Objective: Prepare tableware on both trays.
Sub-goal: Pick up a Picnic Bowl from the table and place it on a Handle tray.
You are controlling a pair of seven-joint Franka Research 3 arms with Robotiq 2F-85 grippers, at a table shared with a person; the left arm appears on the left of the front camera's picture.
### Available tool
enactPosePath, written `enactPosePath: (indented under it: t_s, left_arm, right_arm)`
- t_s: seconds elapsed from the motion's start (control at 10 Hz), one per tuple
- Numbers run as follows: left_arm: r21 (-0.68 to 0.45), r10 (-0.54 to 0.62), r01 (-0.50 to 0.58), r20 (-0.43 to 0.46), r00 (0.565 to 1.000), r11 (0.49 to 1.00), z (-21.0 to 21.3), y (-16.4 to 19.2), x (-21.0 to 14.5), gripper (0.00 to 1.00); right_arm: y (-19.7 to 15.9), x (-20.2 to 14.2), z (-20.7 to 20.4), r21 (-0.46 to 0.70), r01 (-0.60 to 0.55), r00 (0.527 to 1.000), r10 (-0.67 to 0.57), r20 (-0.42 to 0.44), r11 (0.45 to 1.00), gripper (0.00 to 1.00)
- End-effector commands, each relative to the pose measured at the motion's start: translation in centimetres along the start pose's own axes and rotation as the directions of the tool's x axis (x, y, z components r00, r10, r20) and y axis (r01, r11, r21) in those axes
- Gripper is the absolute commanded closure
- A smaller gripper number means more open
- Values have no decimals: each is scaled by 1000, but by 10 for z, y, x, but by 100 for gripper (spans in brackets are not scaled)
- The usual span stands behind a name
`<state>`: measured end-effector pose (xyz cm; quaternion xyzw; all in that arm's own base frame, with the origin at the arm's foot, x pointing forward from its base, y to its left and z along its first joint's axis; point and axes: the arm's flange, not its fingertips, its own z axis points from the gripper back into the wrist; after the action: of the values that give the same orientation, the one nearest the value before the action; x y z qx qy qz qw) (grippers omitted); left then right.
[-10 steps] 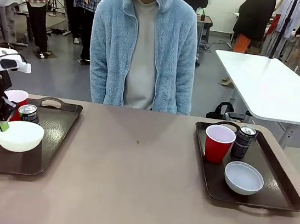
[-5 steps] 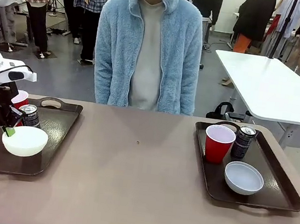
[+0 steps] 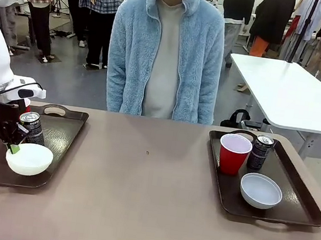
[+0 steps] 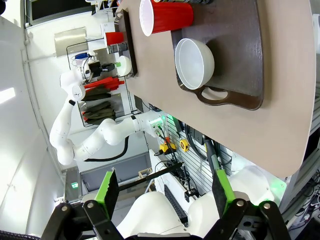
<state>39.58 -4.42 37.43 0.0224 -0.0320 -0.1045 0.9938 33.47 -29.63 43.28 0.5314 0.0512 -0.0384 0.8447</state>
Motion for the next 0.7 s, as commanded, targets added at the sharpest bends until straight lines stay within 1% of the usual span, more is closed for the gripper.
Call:
enactPosePath:
  t_s: [0.0, 0.1, 0.2, 0.4, 0.5, 0.6]
  left_arm:
    - [37, 1, -2, 31, 1000, 999, -15, -2, -24, 38]
    - [38, 0, -2, 37, 999, 999, -14, -2, -25, 36]
    - [48, 2, -4, 48, 999, 999, -9, 0, -23, 0]
    - [64, 5, -9, 66, 998, 998, 4, 0, -21, 0]
    - [70, -5, 0, 64, 998, 998, 11, 0, -19, 14]
    - [90, -6, 1, 56, 998, 996, 19, -2, -17, 44]
  right_arm:
    - [3, -2, -1, 0, 12, 1000, -12, 3, 1000, 3]
    - [3, -2, -1, 0, 12, 1000, -12, 3, 1000, 3]
    - [3, -2, -1, 0, 12, 1000, -12, 3, 1000, 3]
    - [3, -2, -1, 0, 12, 1000, -12, 3, 1000, 3]
    - [3, -2, -1, 0, 12, 1000, -12, 3, 1000, 3]
    - [3, -2, -1, 0, 12, 1000, -12, 3, 1000, 3]
